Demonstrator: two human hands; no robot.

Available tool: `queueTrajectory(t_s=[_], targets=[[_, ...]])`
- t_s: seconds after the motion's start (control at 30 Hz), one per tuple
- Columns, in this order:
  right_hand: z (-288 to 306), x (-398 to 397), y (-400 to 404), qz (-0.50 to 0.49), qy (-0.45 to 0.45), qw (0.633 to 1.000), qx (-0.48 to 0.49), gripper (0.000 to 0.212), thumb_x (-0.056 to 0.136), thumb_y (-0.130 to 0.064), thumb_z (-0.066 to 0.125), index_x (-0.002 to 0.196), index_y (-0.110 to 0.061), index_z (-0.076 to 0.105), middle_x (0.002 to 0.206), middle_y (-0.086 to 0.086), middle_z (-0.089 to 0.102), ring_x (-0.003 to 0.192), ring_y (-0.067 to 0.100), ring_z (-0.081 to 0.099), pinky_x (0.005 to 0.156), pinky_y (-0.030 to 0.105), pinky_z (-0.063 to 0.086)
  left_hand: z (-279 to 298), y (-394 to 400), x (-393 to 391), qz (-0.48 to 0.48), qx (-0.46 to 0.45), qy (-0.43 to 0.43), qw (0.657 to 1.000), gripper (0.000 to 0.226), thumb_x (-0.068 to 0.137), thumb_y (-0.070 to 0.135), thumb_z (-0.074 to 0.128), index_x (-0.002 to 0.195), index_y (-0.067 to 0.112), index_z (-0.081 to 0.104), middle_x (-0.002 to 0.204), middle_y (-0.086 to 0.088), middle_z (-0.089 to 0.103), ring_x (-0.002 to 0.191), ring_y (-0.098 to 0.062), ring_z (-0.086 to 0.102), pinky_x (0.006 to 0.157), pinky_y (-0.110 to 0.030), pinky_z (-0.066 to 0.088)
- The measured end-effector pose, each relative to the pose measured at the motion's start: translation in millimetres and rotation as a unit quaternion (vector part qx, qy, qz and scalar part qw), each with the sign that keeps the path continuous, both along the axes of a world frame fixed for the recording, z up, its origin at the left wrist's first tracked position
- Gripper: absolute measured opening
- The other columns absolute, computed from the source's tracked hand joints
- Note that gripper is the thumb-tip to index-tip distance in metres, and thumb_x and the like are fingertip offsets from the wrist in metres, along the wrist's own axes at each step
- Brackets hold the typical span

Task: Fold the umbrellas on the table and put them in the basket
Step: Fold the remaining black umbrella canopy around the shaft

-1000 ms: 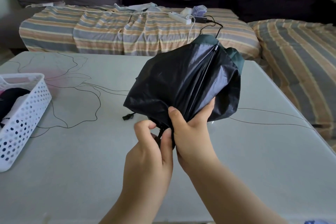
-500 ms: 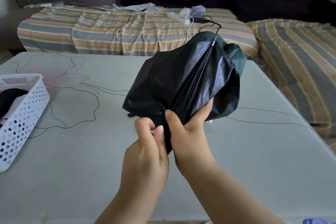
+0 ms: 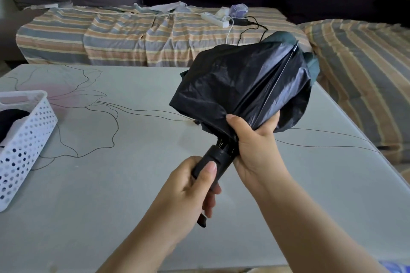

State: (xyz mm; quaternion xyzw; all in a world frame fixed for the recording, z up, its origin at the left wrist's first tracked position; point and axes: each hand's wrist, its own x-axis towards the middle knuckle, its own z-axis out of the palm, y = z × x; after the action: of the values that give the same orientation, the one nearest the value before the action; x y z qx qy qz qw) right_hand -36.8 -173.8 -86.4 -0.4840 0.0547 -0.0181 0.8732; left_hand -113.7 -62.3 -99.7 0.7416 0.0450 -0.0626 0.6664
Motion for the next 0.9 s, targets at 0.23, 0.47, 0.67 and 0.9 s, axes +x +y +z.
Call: queueTrajectory(t_s=[0.23, 0.47, 0.67, 0.9], targets=[[3.9, 10.1, -21.0, 0.156, 0.078, 0.984, 0.027, 0.063, 0.087, 0.008, 0.059, 0.136, -0.021, 0.033, 0.121, 0.014, 0.066, 0.104, 0.037, 0.066, 0.083, 0.058, 0.053, -14.6, 3.9, 4.2, 0.018, 0.102, -0.057, 0.993, 0.013, 0.094, 0.034, 0.047, 0.086, 0.027, 0.054, 0.063, 0.012, 0.055, 0.047, -0.002, 0.041, 0.052, -0.022, 0.037], [-8.1, 5.4, -4.9, 0.0, 0.123, 0.992, 0.021, 0.065, 0.076, 0.01, 0.072, 0.12, -0.021, 0.035, 0.12, 0.013, 0.061, 0.102, 0.032, 0.067, 0.087, 0.047, 0.056, -21.1, -9.8, 1.0, 0.038, 0.205, -0.113, 0.971, 0.008, 0.093, 0.033, 0.049, 0.088, 0.032, 0.044, 0.05, 0.022, 0.052, 0.049, -0.003, 0.05, 0.045, -0.016, 0.035], [3.7, 3.0, -8.4, 0.043, 0.041, 0.998, 0.023, 0.052, 0.084, 0.013, 0.06, 0.105, -0.029, 0.041, 0.117, 0.009, 0.063, 0.097, 0.028, 0.07, 0.079, 0.038, 0.059, -19.7, -12.6, 2.5, 0.015, 0.199, -0.12, 0.972, 0.006, 0.094, 0.035, 0.046, 0.09, 0.033, 0.041, 0.056, 0.026, 0.054, 0.051, -0.001, 0.05, 0.047, -0.015, 0.034], [5.3, 2.4, -12.9, 0.031, 0.04, 0.999, 0.018, 0.046, 0.085, 0.011, 0.059, 0.114, -0.021, 0.043, 0.115, 0.012, 0.065, 0.099, 0.032, 0.068, 0.062, 0.026, 0.054, -29.5, -11.9, 3.8, 0.015, 0.316, -0.281, 0.906, 0.025, 0.091, 0.053, 0.035, 0.099, 0.03, 0.039, 0.059, 0.016, 0.039, 0.049, -0.004, 0.046, 0.046, -0.008, 0.035]])
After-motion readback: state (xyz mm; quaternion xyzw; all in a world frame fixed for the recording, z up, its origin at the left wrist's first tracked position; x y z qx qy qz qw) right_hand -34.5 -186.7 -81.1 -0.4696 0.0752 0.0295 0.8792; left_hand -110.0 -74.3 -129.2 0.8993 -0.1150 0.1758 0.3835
